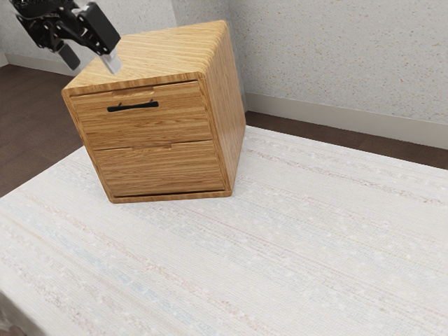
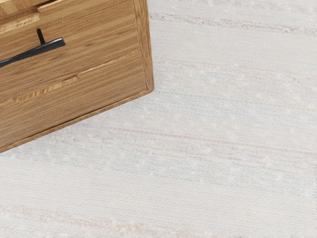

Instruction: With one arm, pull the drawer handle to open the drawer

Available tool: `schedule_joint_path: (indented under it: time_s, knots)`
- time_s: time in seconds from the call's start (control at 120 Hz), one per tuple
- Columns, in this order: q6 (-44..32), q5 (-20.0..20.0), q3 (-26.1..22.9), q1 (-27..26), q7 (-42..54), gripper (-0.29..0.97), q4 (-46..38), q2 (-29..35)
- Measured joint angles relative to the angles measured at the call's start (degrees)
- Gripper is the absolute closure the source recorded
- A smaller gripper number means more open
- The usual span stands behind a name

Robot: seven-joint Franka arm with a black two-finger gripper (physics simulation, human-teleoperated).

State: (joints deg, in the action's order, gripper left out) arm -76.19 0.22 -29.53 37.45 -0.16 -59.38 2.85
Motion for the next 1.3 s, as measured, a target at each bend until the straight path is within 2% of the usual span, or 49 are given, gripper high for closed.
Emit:
schedule_joint_path:
  time_s: [0.258,0.308,0.4,0.458,0.533,0.617,0.667,0.725,0.75,0.783,0.85,0.95,1.175,1.3]
  knots:
    - [-0.59,0.26,-0.65,2.65,-0.11,0.0,-3.96,-0.39]
    - [-2.95,0.29,-0.34,4.16,-0.13,0.0,-10.46,3.61]
    - [-8.58,-0.27,1.24,2.1,-0.16,0.0,-24.57,10.75]
    - [-11.6,-3.43,3.53,1.88,-0.18,0.0,-34.01,15.74]
    - [-14.63,-10.59,7.15,1.83,-0.18,0.0,-43.54,20.49]
    - [-16.42,-15.64,8.42,1.76,0.32,0.0,-46.69,22.77]
    - [-17.7,-15.92,7.51,1.71,1.33,0.0,-47.02,23.08]
    - [-19.39,-11.89,4.16,1.05,2.45,0.0,-46.5,23.16]
    - [-20.19,-8.95,4.72,-2.34,2.86,0.0,-46.41,23.1]
    - [-21.05,-5.26,7.91,-8.63,3.33,0.0,-46.44,23.01]
    - [-22.45,2.48,17.31,-23.17,3.8,0.0,-47.37,23.03]
    - [-22.85,10.51,28.27,-38.91,4.3,0.0,-50.49,25.69]
    - [-28.5,31.81,45.32,-62.32,9.63,0.0,-55.8,30.85]
    - [-31.37,40.98,53.44,-73.19,14.01,0.0,-56.04,31.97]
